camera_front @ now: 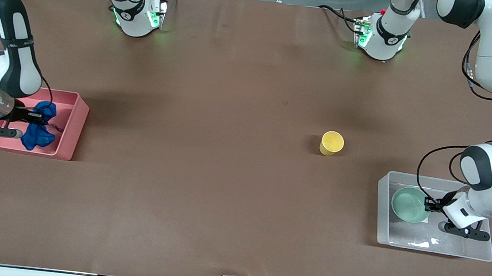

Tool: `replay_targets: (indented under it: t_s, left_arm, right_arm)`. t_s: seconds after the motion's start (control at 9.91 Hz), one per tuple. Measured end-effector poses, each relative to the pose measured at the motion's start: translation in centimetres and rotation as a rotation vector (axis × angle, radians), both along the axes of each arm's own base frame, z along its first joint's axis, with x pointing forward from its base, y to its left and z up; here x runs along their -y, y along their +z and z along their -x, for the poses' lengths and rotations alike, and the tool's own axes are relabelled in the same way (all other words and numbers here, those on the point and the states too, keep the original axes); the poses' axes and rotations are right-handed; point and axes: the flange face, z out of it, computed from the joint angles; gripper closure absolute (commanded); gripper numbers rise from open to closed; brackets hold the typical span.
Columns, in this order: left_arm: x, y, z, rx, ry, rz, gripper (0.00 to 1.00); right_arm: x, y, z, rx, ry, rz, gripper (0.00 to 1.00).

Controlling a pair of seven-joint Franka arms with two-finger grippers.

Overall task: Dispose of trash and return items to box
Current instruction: 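Carry the cloth into the pink bin while the left gripper lowers the bowl, then release the cloth and bowl, raising both grippers away from the bins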

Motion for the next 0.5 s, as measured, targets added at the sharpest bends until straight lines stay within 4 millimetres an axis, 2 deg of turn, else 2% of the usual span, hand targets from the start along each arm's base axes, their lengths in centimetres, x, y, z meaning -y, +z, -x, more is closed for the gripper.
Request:
replay_targets:
  t_s: [0.1, 0.2, 0.3, 0.5]
  left_arm:
    - [0.0, 0.1, -0.1, 0.003, -0.008, 0.000, 0.10]
    - [0.0, 0.7, -0.4, 0.017, -0.010, -0.002, 0.00]
    - [0.1, 2.1, -0.8, 0.042, -0.012, -0.004, 0.00]
    - [0.9, 7.6, -1.5, 0.121, -0.014, 0.002, 0.00]
  right_arm:
    - [0.0, 0.3, -0.1, 0.004, -0.001, 0.000, 0.00]
    - [-0.1, 1.5, -0.4, 0.012, -0.003, -0.003, 0.00]
    - [-0.2, 4.0, -1.0, 0.017, -0.011, -0.013, 0.00]
    - [-0.6, 11.7, -1.8, 0.049, -0.097, -0.035, 0.00]
